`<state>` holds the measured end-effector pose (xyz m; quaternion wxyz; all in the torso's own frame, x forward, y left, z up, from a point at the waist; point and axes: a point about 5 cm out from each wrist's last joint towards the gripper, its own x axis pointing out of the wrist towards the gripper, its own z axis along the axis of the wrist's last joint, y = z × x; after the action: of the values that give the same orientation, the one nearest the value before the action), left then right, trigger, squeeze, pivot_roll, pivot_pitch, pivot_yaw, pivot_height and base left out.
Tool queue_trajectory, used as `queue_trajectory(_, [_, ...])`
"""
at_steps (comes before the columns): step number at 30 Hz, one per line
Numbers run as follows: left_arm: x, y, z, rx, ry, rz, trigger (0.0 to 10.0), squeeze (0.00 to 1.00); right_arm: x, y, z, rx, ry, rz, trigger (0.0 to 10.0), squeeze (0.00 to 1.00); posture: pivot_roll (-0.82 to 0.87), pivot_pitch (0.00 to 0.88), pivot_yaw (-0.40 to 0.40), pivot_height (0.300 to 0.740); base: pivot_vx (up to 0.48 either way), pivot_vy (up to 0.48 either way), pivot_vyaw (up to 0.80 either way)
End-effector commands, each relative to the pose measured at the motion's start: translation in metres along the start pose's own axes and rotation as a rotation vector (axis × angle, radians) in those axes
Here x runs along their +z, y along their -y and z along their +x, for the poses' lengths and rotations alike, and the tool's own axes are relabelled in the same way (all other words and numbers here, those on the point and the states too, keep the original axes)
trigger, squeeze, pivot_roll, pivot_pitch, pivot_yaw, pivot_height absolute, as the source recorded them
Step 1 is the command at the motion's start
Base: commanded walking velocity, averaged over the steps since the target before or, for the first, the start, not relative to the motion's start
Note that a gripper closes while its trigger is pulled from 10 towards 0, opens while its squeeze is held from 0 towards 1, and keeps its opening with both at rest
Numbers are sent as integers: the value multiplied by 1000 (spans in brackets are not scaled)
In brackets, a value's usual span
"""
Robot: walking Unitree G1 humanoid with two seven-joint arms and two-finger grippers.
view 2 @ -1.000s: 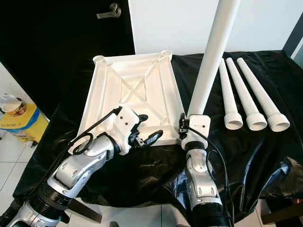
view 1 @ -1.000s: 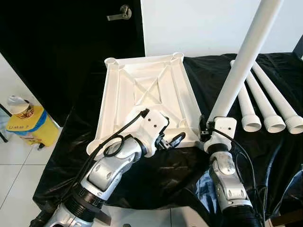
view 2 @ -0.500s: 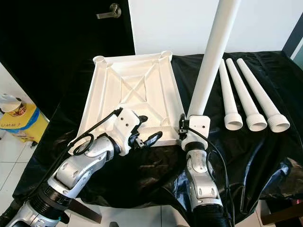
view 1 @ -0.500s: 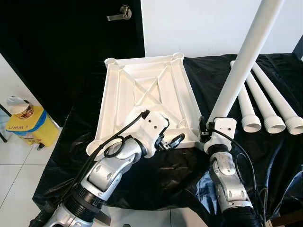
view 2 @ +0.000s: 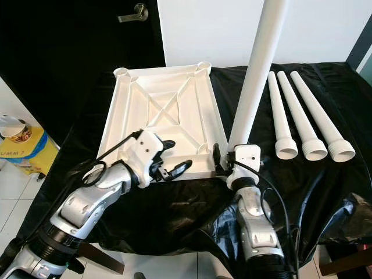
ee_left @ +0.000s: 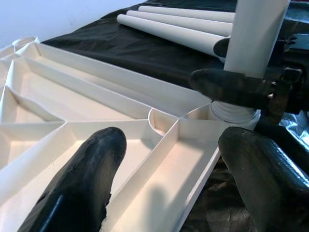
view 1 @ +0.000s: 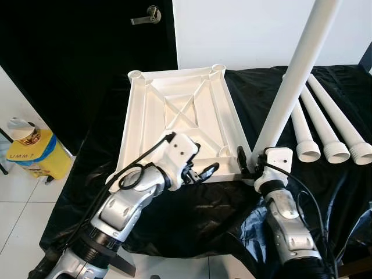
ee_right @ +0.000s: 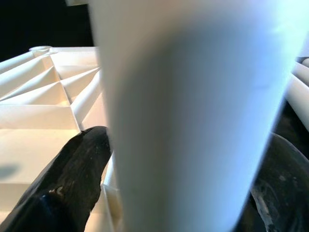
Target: Building children table
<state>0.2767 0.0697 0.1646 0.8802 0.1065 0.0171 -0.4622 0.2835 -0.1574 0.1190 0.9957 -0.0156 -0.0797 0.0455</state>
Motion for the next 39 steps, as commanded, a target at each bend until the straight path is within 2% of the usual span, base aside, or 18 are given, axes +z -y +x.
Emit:
queue_trajectory(1, [0,2,-3,-19,32,-30,10000,0,1,3,-1,38,15,8,10000,0,-13,58,13,740,0,0,0])
queue_trajectory(2, [-1,2,-2,-7,49,-64,10000,0,2,8,-1,53,18,11,10000,0,-14,59,8,740,0,0,0])
queue_trajectory(6, [-1,3,-1,-2,67,-93,10000,0,2,11,-2,64,20,16,10000,0,-14,58,7,740,0,0,0])
queue_trajectory(7, [-3,4,-1,20,91,-108,10000,0,1,12,-2,107,19,19,10000,0,-8,50,-4,740,0,0,0])
queue_trajectory(8, [-5,5,-1,49,112,-96,10000,0,0,12,-1,147,19,18,10000,0,-10,48,-5,740,0,0,0])
queue_trajectory(12, [-7,6,-1,78,113,-84,10000,0,-1,12,0,181,17,18,10000,0,-7,45,-4,740,0,0,0])
queue_trajectory(14, [-10,6,0,116,103,-51,10000,0,-3,11,4,245,10,0,10000,0,-5,42,-6,740,0,0,0])
queue_trajectory(23, [-11,8,2,96,98,-6,10000,0,-9,16,12,342,-25,-46,10000,0,-9,26,-2,740,0,0,0])
queue_trajectory(24, [-12,9,2,78,106,-18,10000,0,-12,18,14,362,-41,-55,0,0,-8,21,-8,740,0,0,0])
queue_trajectory(37, [-16,10,2,53,117,-14,10000,0,-27,21,18,382,-105,-56,78,0,4,0,-23,740,0,0,0])
queue_trajectory(38, [-17,11,2,55,117,-16,10000,0,-29,20,17,368,-113,-50,10000,0,3,0,-21,740,0,0,0])
queue_trajectory(39, [-18,11,1,56,116,-17,10000,0,-31,19,16,351,-119,-45,10000,0,1,0,-19,740,0,0,0])
